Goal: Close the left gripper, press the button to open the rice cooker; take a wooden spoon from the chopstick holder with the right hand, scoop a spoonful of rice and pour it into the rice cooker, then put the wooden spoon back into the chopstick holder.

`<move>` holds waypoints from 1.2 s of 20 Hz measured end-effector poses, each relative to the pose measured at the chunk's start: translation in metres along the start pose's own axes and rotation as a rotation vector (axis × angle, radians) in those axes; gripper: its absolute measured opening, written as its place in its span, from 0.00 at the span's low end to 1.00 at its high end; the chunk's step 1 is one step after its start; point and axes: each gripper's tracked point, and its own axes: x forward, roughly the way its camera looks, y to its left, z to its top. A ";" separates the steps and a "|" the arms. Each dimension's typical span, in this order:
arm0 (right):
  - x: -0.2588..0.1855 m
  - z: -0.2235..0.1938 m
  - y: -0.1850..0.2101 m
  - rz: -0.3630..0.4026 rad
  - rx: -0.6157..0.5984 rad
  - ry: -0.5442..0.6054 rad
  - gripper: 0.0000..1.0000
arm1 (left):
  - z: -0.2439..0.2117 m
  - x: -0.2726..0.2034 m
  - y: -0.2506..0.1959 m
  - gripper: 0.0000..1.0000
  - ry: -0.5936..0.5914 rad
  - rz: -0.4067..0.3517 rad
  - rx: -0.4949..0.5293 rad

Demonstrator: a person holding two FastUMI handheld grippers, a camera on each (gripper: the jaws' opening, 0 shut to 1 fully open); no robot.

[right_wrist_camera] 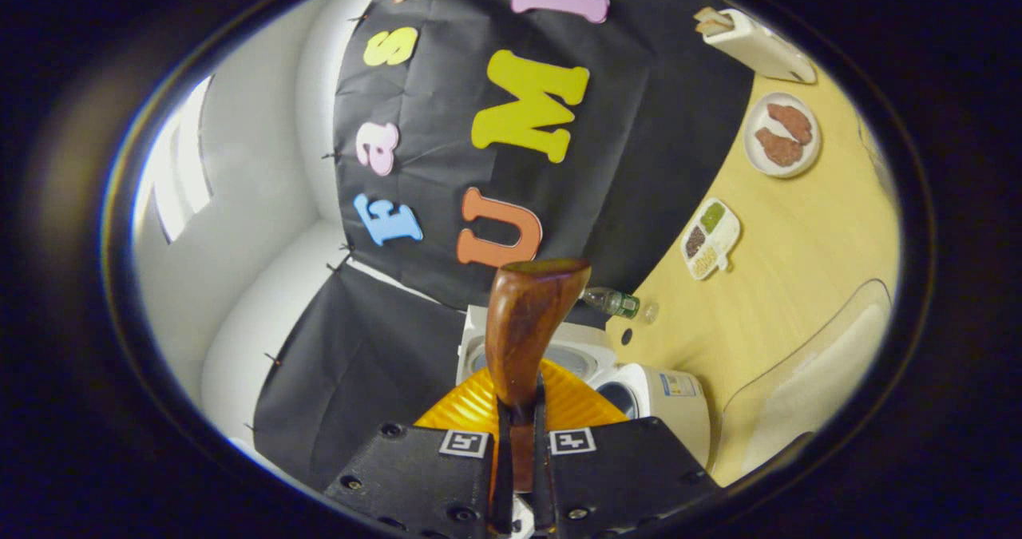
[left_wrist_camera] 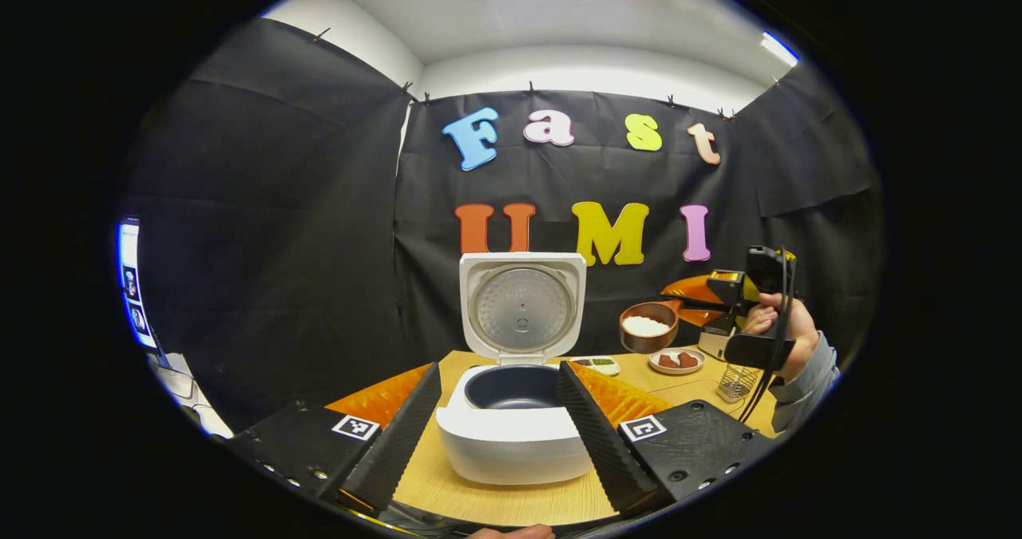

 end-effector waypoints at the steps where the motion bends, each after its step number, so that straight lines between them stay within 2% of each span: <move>1: 0.013 -0.007 0.004 -0.011 -0.055 0.014 0.14 | 0.003 -0.002 0.003 0.94 0.000 0.002 -0.003; 6: 0.079 -0.053 0.001 -0.105 -0.425 0.100 0.15 | -0.002 -0.011 0.018 0.94 0.013 0.023 0.004; 8: 0.101 -0.066 -0.011 -0.150 -0.540 0.108 0.15 | -0.001 -0.012 0.024 0.94 0.016 0.032 -0.003; 10: 0.114 -0.083 -0.021 -0.183 -0.601 0.142 0.15 | -0.006 -0.012 0.027 0.94 0.028 0.033 -0.011; 14: 0.128 -0.098 -0.031 -0.200 -0.696 0.193 0.15 | -0.010 -0.017 0.031 0.94 0.059 0.046 -0.007; 18: 0.130 -0.103 -0.036 -0.207 -0.748 0.203 0.15 | -0.006 -0.021 0.036 0.94 0.046 0.047 0.002; 24: 0.133 -0.104 -0.047 -0.238 -0.891 0.224 0.15 | -0.014 -0.018 0.037 0.94 0.064 0.052 0.003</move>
